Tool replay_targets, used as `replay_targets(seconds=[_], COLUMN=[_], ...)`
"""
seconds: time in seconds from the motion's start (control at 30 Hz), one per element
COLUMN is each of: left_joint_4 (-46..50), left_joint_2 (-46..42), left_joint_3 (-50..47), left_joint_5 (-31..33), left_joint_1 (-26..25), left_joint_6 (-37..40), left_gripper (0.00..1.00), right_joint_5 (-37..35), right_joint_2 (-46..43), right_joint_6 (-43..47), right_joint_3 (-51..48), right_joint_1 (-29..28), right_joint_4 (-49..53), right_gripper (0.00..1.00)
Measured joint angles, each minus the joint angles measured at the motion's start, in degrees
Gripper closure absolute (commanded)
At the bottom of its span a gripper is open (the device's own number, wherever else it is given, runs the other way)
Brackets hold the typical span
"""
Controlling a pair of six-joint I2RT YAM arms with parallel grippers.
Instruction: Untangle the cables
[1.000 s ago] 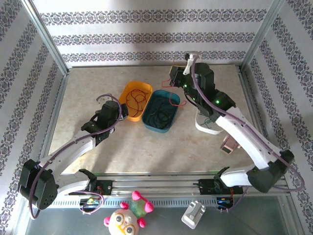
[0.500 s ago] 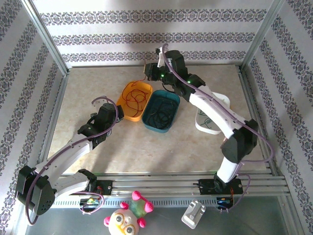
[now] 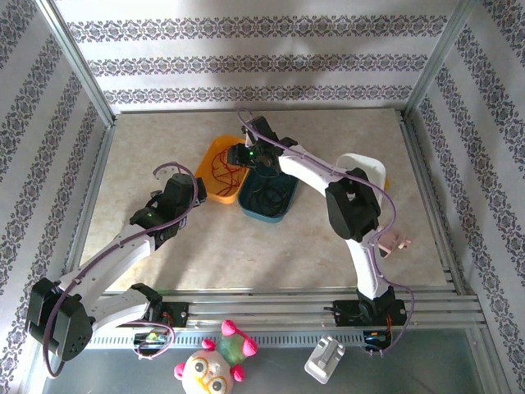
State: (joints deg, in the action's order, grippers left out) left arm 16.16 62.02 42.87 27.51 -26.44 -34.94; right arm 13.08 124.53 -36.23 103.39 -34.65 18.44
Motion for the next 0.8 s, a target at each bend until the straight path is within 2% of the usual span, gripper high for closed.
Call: replay_targets(seconds=[0.17, 0.37, 0.47, 0.67, 0.8], left_joint_4=[0.3, 0.3, 0.3, 0.4, 0.8], left_joint_2=[0.0, 0.0, 0.0, -2.5, -4.6], left_joint_3=[0.0, 0.0, -0.1, -3.0, -5.2], left_joint_5=[0.6, 0.6, 0.4, -0.2, -0.2], left_joint_1=[0.4, 3.6, 5.7, 11.3, 15.1], left_joint_6=[0.2, 0.1, -0.1, 0.0, 0.4], left_gripper=[0.09, 0.09, 0.08, 0.08, 0.08], right_joint_5=[-4.2, -11.6, -15.9, -26.4, -30.7], right_joint_2=[-7.5, -27.1, -39.1, -61.2, -73.6], right_joint_6=[0.4, 2.1, 2.1, -0.6, -4.6], right_joint_3=[-5.3, -17.9, -27.7, -47.6, -57.4], right_joint_1=[0.4, 2.6, 4.5, 10.4, 18.5], right_joint_4=[-0.9, -2.2, -3.4, 2.4, 10.8], right_gripper=[0.38, 0.38, 0.38, 0.37, 0.36])
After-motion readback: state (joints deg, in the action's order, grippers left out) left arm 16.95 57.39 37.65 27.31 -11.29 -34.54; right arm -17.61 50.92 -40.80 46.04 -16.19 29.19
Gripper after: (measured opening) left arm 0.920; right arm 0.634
